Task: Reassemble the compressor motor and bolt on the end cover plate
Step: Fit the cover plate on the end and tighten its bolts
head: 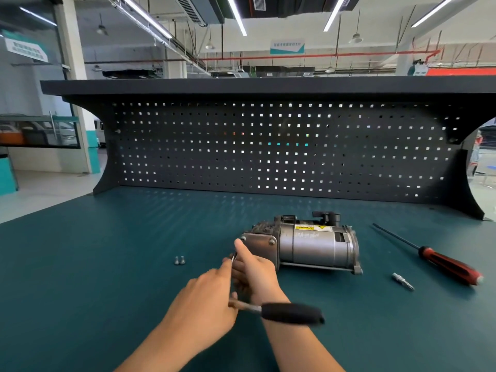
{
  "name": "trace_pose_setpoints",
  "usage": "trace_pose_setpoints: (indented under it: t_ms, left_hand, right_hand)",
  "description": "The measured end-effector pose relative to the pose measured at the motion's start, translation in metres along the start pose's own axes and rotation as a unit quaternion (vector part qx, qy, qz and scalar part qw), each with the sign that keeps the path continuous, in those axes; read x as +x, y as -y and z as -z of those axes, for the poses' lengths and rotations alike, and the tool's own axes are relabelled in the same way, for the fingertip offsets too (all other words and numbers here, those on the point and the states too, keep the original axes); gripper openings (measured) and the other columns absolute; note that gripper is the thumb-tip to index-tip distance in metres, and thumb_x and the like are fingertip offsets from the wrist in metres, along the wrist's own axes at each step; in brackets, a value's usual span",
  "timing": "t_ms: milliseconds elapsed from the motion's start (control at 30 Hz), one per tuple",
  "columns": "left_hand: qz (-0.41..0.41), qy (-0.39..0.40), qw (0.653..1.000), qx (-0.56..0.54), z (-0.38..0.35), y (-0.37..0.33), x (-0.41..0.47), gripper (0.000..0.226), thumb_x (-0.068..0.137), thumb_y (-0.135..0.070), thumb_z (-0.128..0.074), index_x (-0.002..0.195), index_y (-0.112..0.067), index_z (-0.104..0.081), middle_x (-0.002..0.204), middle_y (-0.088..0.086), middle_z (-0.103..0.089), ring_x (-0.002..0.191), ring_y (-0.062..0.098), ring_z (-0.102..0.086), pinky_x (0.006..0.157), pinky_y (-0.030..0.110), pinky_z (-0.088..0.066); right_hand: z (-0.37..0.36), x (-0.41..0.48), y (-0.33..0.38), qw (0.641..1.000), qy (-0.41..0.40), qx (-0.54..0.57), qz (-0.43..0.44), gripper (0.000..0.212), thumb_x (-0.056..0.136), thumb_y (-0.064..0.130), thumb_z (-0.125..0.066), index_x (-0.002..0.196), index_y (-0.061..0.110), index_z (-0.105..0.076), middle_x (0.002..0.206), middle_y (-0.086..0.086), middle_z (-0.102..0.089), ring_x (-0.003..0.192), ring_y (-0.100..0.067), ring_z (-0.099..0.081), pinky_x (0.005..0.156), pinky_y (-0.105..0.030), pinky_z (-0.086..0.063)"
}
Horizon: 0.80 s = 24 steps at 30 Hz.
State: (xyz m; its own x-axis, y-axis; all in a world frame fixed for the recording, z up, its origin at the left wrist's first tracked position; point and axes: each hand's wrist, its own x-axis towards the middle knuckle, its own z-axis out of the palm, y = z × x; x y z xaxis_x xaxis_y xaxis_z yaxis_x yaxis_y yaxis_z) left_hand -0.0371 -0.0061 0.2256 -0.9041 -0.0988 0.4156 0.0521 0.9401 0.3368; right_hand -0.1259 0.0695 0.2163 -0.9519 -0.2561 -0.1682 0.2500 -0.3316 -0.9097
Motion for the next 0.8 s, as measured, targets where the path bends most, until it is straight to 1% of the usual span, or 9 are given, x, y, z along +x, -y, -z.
trace_pose_setpoints:
  t_ms: [100,233,300,400,467,500,600,667,800]
  left_hand:
    - [0.012,0.021,1.0,0.02,-0.004,-0.003,0.0,0.064,0.095,-0.032,-0.041,0.149,-0.026,-0.007,0.113,-0.004,-0.052,0.104,0.021,-0.054,0.082,0.03,-0.044]
    - [0.074,0.056,0.953,-0.287,-0.003,0.0,-0.001,0.029,0.094,-0.026,-0.051,0.123,-0.027,-0.051,0.07,-0.01,-0.06,0.058,0.001,-0.057,0.054,0.015,-0.041]
    - [0.175,0.072,0.851,-0.489,-0.002,-0.004,-0.004,0.016,0.095,-0.021,-0.05,0.106,-0.018,-0.061,0.067,-0.004,-0.059,0.042,0.004,-0.045,0.042,0.016,-0.036]
    - [0.296,0.079,0.621,-0.721,0.006,-0.012,-0.003,0.02,0.094,-0.023,-0.05,0.09,-0.01,-0.065,0.064,0.008,-0.061,0.038,0.007,-0.043,0.033,0.015,-0.034]
    - [0.309,0.066,0.569,-0.759,0.011,-0.016,-0.002,0.021,0.094,-0.021,-0.049,0.089,-0.007,-0.064,0.058,0.009,-0.058,0.035,0.007,-0.04,0.031,0.012,-0.03]
    - [0.301,0.065,0.599,-0.739,0.011,-0.015,0.0,0.019,0.094,-0.019,-0.049,0.088,-0.007,-0.063,0.056,0.007,-0.056,0.034,0.008,-0.039,0.031,0.012,-0.028]
    - [0.206,0.076,0.849,-0.48,0.008,-0.009,0.001,0.017,0.095,-0.014,-0.047,0.098,-0.006,-0.062,0.057,0.0,-0.054,0.039,0.008,-0.042,0.037,0.017,-0.031]
    - [0.111,0.054,0.962,-0.244,0.004,-0.002,0.002,0.031,0.094,-0.023,-0.047,0.124,-0.014,-0.052,0.074,-0.003,-0.06,0.058,0.009,-0.055,0.052,0.018,-0.041]
    - [0.005,0.02,0.997,0.078,-0.008,-0.001,-0.003,0.067,0.095,-0.037,-0.04,0.149,-0.024,-0.003,0.117,-0.003,-0.056,0.104,0.021,-0.057,0.079,0.031,-0.044]
  right_hand:
    - [0.001,-0.002,0.0,1.0,-0.003,-0.022,0.015,0.029,0.084,0.028,-0.068,0.066,0.008,-0.057,0.061,-0.004,-0.062,0.043,-0.009,-0.053,0.048,-0.021,-0.04]
    - [0.001,-0.002,0.003,0.998,0.016,0.05,-0.026,0.023,0.087,0.018,-0.065,0.071,0.003,-0.06,0.061,-0.007,-0.066,0.047,-0.015,-0.058,0.049,-0.023,-0.047]
    - [0.002,-0.003,0.003,0.997,0.027,0.054,-0.041,0.024,0.088,0.021,-0.063,0.072,0.004,-0.062,0.063,-0.005,-0.069,0.047,-0.015,-0.06,0.041,-0.021,-0.042]
    - [0.003,-0.004,0.003,0.994,0.042,0.08,-0.06,0.025,0.09,0.024,-0.06,0.075,0.005,-0.063,0.067,-0.005,-0.071,0.054,-0.012,-0.065,0.043,-0.021,-0.047]
    - [0.002,-0.003,0.003,0.991,0.049,0.102,-0.072,0.025,0.091,0.025,-0.059,0.077,0.005,-0.063,0.069,-0.006,-0.072,0.058,-0.014,-0.066,0.05,-0.023,-0.05]
    - [0.002,-0.003,0.003,0.991,0.051,0.1,-0.069,0.025,0.092,0.026,-0.058,0.078,0.005,-0.063,0.07,-0.005,-0.072,0.06,-0.014,-0.066,0.051,-0.024,-0.049]
    - [0.0,0.001,0.001,0.998,0.029,0.046,-0.039,0.028,0.094,0.027,-0.054,0.076,0.007,-0.063,0.063,-0.003,-0.07,0.055,-0.014,-0.065,0.053,-0.023,-0.047]
    - [-0.001,0.002,0.001,0.999,0.005,0.038,-0.023,0.028,0.092,0.024,-0.058,0.07,0.006,-0.061,0.058,-0.005,-0.066,0.052,-0.017,-0.062,0.054,-0.022,-0.046]
    - [-0.001,0.002,-0.002,1.0,-0.007,-0.027,0.01,0.029,0.086,0.03,-0.066,0.067,0.008,-0.062,0.076,-0.012,-0.067,0.054,-0.015,-0.059,0.051,-0.023,-0.043]
